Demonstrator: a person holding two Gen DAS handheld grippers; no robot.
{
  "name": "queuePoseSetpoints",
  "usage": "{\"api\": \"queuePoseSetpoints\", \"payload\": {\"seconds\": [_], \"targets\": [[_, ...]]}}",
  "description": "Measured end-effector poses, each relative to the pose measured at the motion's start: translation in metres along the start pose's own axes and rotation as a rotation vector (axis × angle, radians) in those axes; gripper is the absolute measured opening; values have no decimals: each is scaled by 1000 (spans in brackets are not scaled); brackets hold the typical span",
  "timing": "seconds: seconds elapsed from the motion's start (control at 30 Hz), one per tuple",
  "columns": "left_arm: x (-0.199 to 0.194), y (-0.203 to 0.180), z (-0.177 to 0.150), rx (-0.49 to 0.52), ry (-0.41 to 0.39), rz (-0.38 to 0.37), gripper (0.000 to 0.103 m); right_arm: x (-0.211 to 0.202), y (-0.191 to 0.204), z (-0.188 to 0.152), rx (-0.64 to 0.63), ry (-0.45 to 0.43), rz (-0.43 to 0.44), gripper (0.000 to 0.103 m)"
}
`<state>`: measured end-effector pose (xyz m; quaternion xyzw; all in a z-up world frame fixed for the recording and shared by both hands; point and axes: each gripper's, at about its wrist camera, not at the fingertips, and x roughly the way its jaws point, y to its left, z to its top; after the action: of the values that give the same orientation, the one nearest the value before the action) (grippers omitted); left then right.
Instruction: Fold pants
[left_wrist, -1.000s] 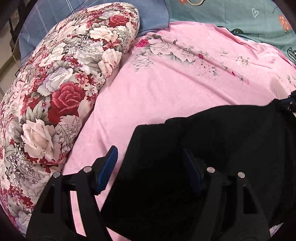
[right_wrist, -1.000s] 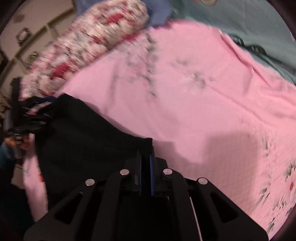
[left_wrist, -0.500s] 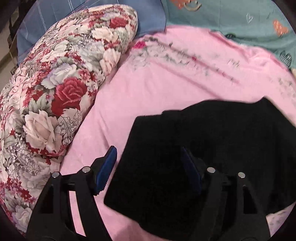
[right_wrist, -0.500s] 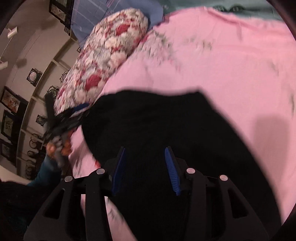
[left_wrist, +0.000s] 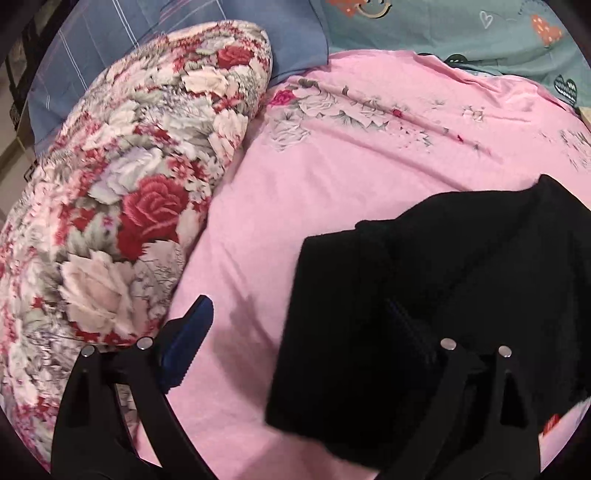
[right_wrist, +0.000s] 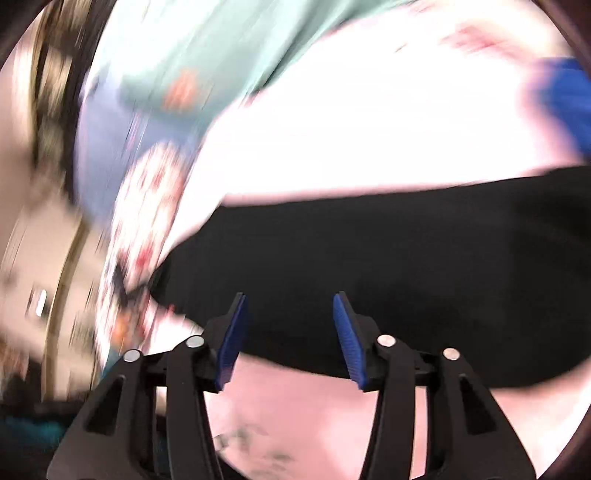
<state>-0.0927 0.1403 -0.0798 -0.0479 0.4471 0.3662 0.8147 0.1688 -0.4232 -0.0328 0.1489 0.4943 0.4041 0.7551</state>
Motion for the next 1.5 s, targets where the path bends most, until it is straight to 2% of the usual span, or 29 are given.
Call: {"api": "queuePoseSetpoints", "payload": {"seconds": [0.03,0.07,0.17,0.23,0.47,0.57,0.63,0.67,0.7,0.73,0.8,0.9,0.97,1.03,1.13,1.23,1.33,1.4,1.5], "targets": [[-4,4,-1,-4,1,-17,93,-34,-20,-7,62,-104,-46,65],[-10,8,-2,-18,0,-42,93,-54,-35,-14,107,-154,-84,71],[-26,13,-4,-55,-6,-67,93,-85,-66,-34,207,-218,-169,72],[-35,6,-6,-55,-23,-88,93,-88,-85,-41,283,-240,-208,72],[-57,-56,-16,65,-52,-179,93,-59,-124,-21,326,-203,-225,72],[-54,-84,-19,114,-49,-204,93,-58,-149,-4,365,-219,-146,72],[-47,-98,-21,138,-31,-213,93,-57,-153,0,365,-228,-119,73],[-43,-103,-22,150,-24,-210,93,-62,-155,-1,347,-243,-107,65],[-39,-109,-24,164,-14,-201,93,-63,-153,-2,330,-252,-71,46],[-35,-114,-25,176,-1,-190,93,-63,-154,0,333,-248,-38,13],[-28,-118,-30,197,23,-157,93,-75,-152,0,344,-293,-3,14],[-26,-114,-34,191,32,-151,95,-108,-133,0,275,-387,52,13],[-24,-111,-34,182,38,-150,95,-122,-126,0,237,-427,22,13],[-26,-112,-32,176,41,-150,93,-116,-140,1,272,-390,-73,13],[-40,-113,-27,155,35,-205,91,-96,-157,-3,298,-303,-189,13],[-72,-126,-23,162,-39,-285,92,-95,-153,-5,291,-313,-183,13],[-90,-145,-24,184,-69,-359,93,-97,-146,-1,249,-314,-206,13],[-86,-162,-31,233,-50,-359,93,-90,-151,-1,254,-285,-245,13],[-60,-180,-51,325,48,-302,95,-87,-161,-3,305,-278,-243,13]]}}
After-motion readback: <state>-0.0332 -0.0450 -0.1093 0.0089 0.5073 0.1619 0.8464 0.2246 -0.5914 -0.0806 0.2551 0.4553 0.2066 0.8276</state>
